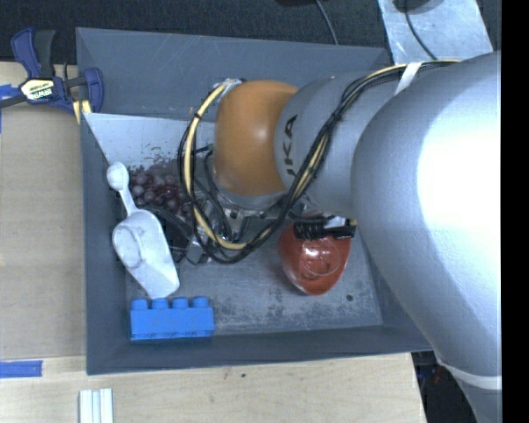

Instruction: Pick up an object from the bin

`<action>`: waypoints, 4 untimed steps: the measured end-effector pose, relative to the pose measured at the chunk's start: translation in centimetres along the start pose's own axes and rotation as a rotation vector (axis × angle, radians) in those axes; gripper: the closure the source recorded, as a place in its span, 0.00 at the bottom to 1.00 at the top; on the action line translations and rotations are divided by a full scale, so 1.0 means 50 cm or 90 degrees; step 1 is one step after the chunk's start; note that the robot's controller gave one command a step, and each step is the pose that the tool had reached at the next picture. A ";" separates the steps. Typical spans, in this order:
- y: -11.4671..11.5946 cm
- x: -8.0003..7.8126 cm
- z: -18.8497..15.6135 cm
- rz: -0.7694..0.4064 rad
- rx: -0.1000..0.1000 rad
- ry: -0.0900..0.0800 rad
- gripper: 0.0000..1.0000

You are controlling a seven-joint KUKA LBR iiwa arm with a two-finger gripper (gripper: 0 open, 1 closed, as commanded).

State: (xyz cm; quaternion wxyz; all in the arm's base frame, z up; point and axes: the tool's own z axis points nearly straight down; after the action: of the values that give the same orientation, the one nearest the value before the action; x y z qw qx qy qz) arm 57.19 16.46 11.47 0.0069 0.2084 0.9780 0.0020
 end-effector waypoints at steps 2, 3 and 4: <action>-0.013 0.023 -0.261 0.028 0.000 -0.001 1.00; -0.027 0.024 -0.399 0.004 -0.003 -0.003 1.00; 0.016 0.030 -0.236 -0.127 0.001 0.001 0.00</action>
Offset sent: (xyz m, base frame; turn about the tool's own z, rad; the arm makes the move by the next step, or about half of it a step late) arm -0.0202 -0.0076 0.1980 0.0075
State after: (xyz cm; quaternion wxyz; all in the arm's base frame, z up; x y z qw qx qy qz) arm 55.99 17.80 23.25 0.0061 0.1096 0.9940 0.0009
